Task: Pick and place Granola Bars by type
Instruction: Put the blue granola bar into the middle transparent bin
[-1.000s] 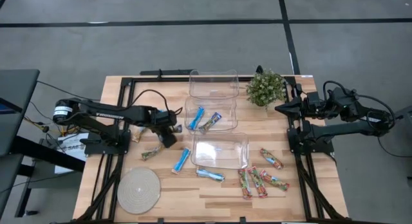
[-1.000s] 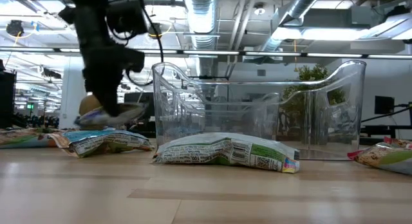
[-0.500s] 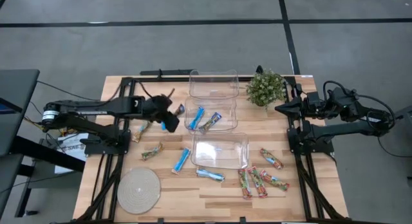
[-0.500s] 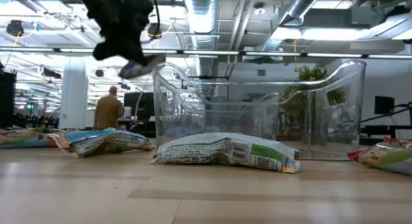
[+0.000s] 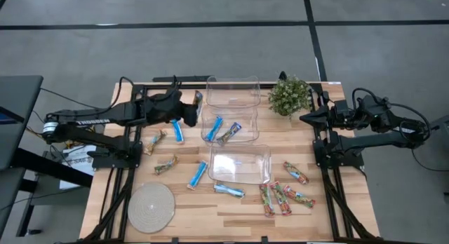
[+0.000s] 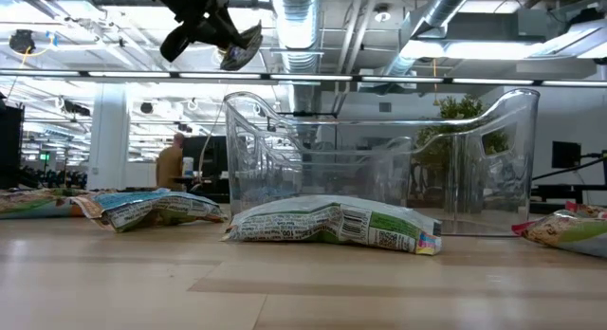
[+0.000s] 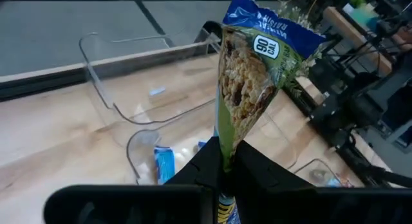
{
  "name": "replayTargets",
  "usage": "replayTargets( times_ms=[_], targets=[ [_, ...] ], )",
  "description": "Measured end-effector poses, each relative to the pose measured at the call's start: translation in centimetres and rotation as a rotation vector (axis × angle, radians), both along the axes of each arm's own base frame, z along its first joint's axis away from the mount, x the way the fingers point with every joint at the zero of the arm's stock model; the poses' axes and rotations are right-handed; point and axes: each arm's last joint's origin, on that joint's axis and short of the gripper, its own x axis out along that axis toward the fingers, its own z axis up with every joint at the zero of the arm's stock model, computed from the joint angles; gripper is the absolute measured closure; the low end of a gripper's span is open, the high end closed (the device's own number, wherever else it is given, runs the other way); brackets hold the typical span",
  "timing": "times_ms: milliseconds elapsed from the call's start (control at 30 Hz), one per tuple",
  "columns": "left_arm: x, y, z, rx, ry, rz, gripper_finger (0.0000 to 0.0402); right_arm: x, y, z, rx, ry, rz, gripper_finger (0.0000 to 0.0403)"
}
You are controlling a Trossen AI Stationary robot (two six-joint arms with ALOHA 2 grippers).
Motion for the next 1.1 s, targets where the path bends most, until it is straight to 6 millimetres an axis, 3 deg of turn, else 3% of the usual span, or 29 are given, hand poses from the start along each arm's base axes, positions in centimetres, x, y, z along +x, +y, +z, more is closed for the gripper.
replayTargets(
  times_ms=[200,500,900,1100],
  targets=[
    [0.5,0.1,-0.1,0.008,-0.02,0.009,0.0384,0.0,0.0,0.0,0.0,0.0,0.0,0.0403],
    [3.5,1.0,-1.0,-0.005,-0.095,-0.048,0.0384,0.0,0.0,0.0,0.0,-0.001,0.0,0.0403],
    [8.8,2.1,-5.2,-0.087,-0.121,-0.211,0.0384,0.0,0.0,0.0,0.0,0.0,0.0,0.0403],
    [10.6,2.4,-7.4,-0.116,-0.04,-0.28,0.0384,0.0,0.0,0.0,0.0,0.0,0.0,0.0403]
  ],
)
